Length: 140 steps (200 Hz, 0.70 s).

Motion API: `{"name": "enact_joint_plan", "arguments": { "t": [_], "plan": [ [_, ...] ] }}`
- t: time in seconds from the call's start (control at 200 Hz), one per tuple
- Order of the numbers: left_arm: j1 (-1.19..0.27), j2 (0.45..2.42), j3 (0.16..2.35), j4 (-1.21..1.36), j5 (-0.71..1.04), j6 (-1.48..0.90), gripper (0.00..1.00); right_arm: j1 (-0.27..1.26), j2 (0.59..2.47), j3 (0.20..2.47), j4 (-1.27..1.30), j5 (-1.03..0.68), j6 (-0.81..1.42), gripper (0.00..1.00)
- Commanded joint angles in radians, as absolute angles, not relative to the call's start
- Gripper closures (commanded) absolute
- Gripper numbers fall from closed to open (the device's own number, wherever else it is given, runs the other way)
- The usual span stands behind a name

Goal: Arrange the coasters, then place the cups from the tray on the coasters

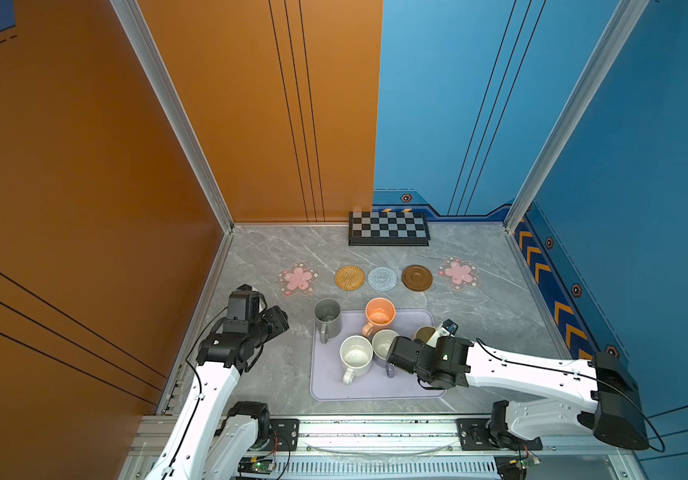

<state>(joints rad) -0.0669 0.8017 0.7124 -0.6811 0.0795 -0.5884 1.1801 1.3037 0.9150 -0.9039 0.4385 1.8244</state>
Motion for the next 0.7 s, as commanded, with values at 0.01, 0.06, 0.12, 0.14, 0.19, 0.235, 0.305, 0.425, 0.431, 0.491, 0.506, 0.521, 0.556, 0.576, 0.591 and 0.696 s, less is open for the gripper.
{"name": "enact_joint_plan", "arguments": {
  "t": [0.01, 0.06, 0.12, 0.14, 0.19, 0.235, 0.305, 0.425, 0.431, 0.491, 0.506, 0.521, 0.556, 0.576, 0.591, 0.696],
  "plan": [
    [-0.070, 0.782, 0.695, -0.700, 0.080, -0.569, 0.39, 1.168, 1.325, 0.905, -0.898, 0.438, 1.845, 0.50],
    [-0.069, 0.782, 0.692, -0.699, 0.079, -0.571, 0.39, 1.164, 1.334, 0.905, -0.893, 0.433, 1.843, 0.49],
    [-0.067, 0.785, 0.692, -0.699, 0.080, -0.570, 0.39, 1.156, 1.350, 0.905, -0.884, 0.421, 1.838, 0.48],
    [-0.066, 0.785, 0.693, -0.700, 0.081, -0.570, 0.39, 1.156, 1.357, 0.905, -0.881, 0.416, 1.837, 0.47],
    [-0.064, 0.788, 0.694, -0.699, 0.082, -0.570, 0.38, 1.151, 1.370, 0.905, -0.869, 0.406, 1.831, 0.47],
    [-0.063, 0.789, 0.699, -0.699, 0.083, -0.567, 0.39, 1.151, 1.383, 0.908, -0.858, 0.398, 1.820, 0.47],
    [-0.061, 0.793, 0.702, -0.699, 0.086, -0.562, 0.38, 1.145, 1.402, 0.917, -0.856, 0.389, 1.802, 0.46],
    [-0.060, 0.793, 0.700, -0.699, 0.089, -0.563, 0.38, 1.128, 1.427, 0.919, -0.854, 0.355, 1.786, 0.44],
    [-0.060, 0.793, 0.700, -0.699, 0.090, -0.563, 0.38, 1.128, 1.427, 0.919, -0.854, 0.355, 1.786, 0.44],
    [-0.060, 0.792, 0.695, -0.699, 0.090, -0.564, 0.38, 1.126, 1.428, 0.916, -0.853, 0.352, 1.786, 0.44],
    [-0.059, 0.792, 0.694, -0.699, 0.091, -0.564, 0.38, 1.125, 1.427, 0.915, -0.854, 0.353, 1.786, 0.44],
    [-0.060, 0.792, 0.693, -0.699, 0.092, -0.565, 0.38, 1.126, 1.426, 0.914, -0.854, 0.353, 1.787, 0.44],
    [-0.060, 0.789, 0.690, -0.699, 0.093, -0.566, 0.38, 1.126, 1.423, 0.913, -0.854, 0.354, 1.787, 0.45],
    [-0.059, 0.789, 0.690, -0.699, 0.092, -0.566, 0.38, 1.126, 1.421, 0.912, -0.854, 0.356, 1.787, 0.45],
    [-0.059, 0.790, 0.689, -0.699, 0.092, -0.567, 0.38, 1.126, 1.419, 0.911, -0.854, 0.357, 1.786, 0.45],
    [-0.058, 0.787, 0.689, -0.699, 0.092, -0.566, 0.39, 1.123, 1.398, 0.899, -0.854, 0.357, 1.780, 0.45]
  ]
}}
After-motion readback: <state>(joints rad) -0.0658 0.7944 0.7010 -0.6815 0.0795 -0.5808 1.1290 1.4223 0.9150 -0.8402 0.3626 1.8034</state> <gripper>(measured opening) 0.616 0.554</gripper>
